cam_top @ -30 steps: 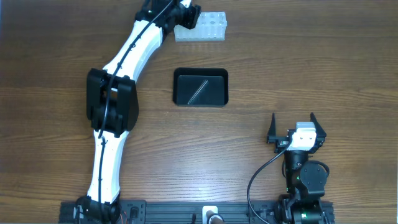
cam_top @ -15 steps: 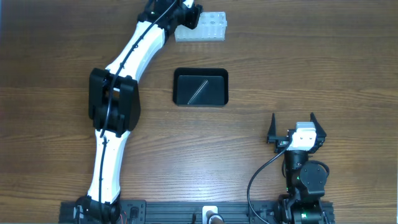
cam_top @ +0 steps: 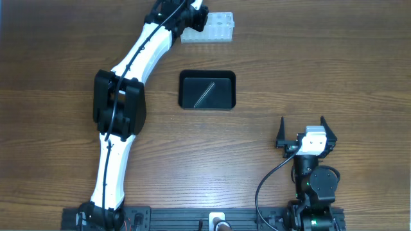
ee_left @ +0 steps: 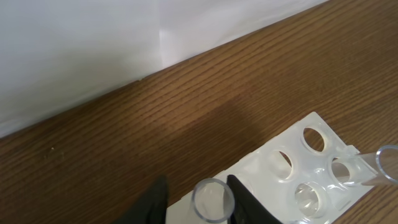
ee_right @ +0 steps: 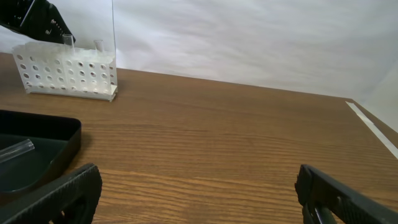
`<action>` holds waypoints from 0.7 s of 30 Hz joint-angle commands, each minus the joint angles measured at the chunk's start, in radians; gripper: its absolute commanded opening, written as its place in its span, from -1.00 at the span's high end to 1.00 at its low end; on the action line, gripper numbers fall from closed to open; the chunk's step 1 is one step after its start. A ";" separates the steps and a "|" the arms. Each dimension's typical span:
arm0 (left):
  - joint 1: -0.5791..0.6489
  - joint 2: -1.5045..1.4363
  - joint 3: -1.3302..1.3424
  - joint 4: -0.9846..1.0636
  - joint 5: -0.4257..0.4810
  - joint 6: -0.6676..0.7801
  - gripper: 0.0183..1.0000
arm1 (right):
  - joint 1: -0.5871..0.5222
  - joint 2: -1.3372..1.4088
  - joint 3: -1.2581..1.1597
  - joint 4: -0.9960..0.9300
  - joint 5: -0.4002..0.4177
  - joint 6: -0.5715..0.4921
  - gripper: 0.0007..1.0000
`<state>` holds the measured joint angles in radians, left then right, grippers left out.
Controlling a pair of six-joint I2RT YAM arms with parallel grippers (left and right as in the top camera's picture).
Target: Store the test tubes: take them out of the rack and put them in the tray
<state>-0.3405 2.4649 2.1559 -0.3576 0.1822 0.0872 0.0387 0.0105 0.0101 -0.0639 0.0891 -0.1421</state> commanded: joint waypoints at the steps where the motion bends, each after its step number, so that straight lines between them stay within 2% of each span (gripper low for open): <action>1: 0.000 0.017 -0.001 0.003 -0.008 0.013 0.46 | -0.007 -0.003 -0.005 -0.004 0.009 -0.005 -0.98; 12: 0.000 0.017 -0.001 0.003 -0.008 0.013 0.64 | -0.007 -0.003 -0.005 -0.004 0.009 -0.005 -0.98; 21: 0.000 0.017 -0.001 0.003 -0.008 0.013 0.72 | -0.007 -0.003 -0.005 -0.004 0.009 -0.005 -0.98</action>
<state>-0.3405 2.4649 2.1559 -0.3576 0.1829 0.0872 0.0387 0.0105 0.0101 -0.0639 0.0891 -0.1425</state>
